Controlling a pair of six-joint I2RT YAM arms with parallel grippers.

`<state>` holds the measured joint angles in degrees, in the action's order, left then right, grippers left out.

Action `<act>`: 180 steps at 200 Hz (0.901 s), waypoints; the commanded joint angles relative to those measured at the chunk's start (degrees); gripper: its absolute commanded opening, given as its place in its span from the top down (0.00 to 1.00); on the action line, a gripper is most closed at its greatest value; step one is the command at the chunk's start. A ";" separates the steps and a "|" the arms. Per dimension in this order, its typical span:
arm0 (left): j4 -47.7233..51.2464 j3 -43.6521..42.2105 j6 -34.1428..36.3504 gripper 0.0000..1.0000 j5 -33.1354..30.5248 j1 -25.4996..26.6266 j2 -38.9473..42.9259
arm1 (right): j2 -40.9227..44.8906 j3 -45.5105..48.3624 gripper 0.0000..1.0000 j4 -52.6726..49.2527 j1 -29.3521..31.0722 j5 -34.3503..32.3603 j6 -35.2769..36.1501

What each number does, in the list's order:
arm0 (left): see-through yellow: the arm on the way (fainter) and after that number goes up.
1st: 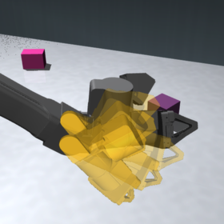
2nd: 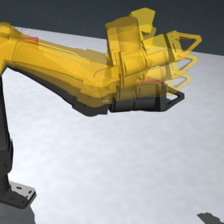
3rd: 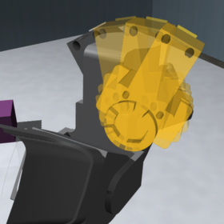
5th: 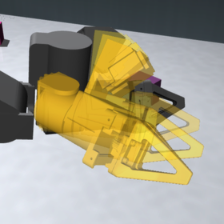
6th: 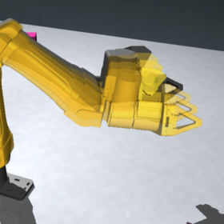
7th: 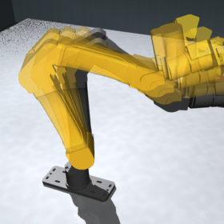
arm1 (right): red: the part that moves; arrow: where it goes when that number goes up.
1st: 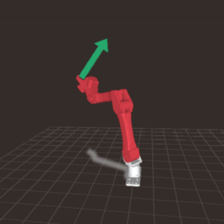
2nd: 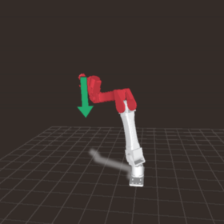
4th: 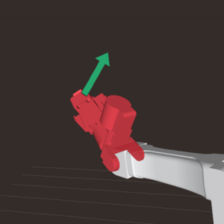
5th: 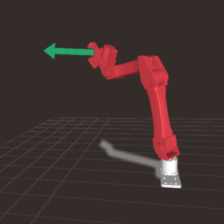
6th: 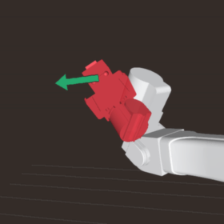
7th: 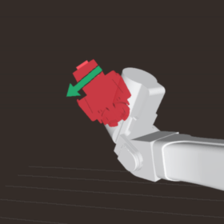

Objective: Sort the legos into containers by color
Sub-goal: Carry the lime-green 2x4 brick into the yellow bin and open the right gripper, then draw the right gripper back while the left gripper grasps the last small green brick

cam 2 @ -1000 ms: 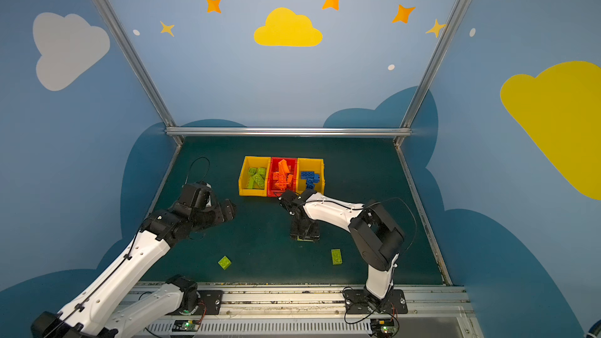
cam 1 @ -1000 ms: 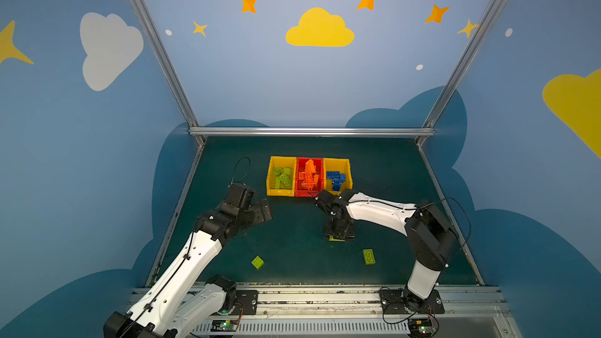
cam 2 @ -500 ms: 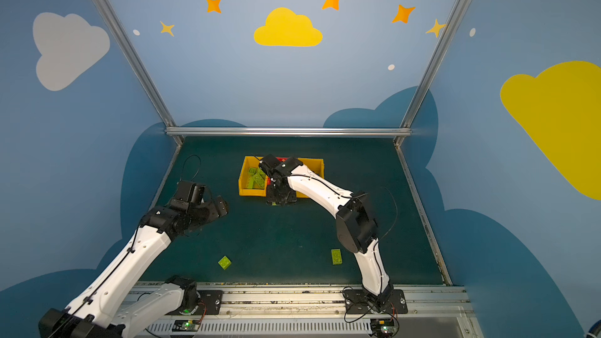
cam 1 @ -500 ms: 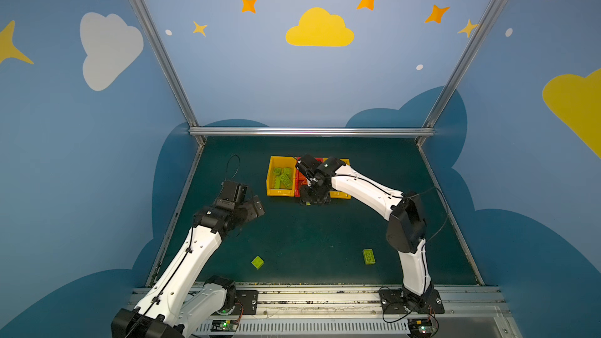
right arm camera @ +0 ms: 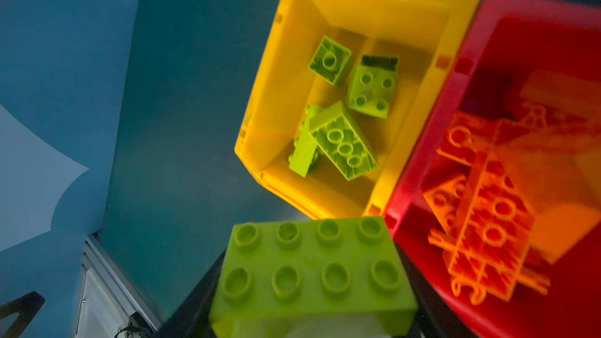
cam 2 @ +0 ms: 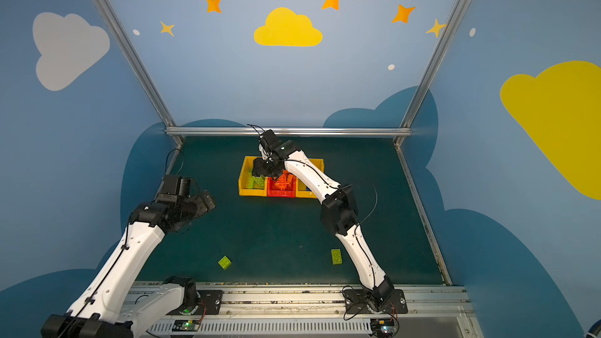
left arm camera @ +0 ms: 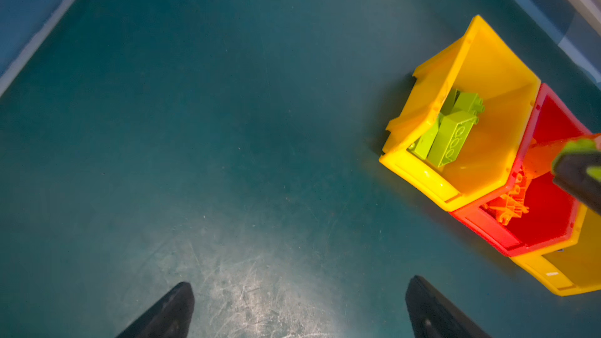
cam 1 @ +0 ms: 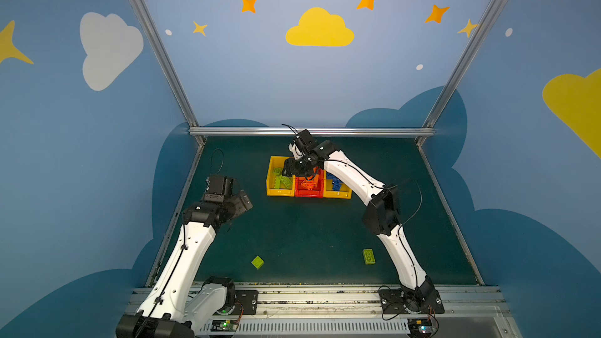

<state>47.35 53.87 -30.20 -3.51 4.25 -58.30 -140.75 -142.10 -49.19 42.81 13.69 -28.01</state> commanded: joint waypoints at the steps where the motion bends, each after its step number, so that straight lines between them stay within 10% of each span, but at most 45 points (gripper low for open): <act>1: 1.76 1.80 1.89 0.00 -0.29 -2.80 -0.38 | -4.56 -6.87 0.59 5.70 -1.25 4.31 1.90; 26: 1.94 2.47 1.98 0.00 0.72 -4.82 -1.74 | -8.88 -11.57 0.52 8.08 -1.49 6.50 1.59; 56: 1.59 2.64 1.72 0.00 1.59 -6.05 -2.38 | -9.85 -11.62 0.14 8.61 -2.15 8.66 1.55; 180: 9.56 1.54 -1.45 0.00 14.96 -5.90 -4.44 | 12.80 7.92 0.08 1.92 0.45 0.77 4.60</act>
<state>52.36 57.19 -29.41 5.78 -1.61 -64.27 -134.69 -139.65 -43.18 41.41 18.96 -23.59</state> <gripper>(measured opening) 0.998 0.913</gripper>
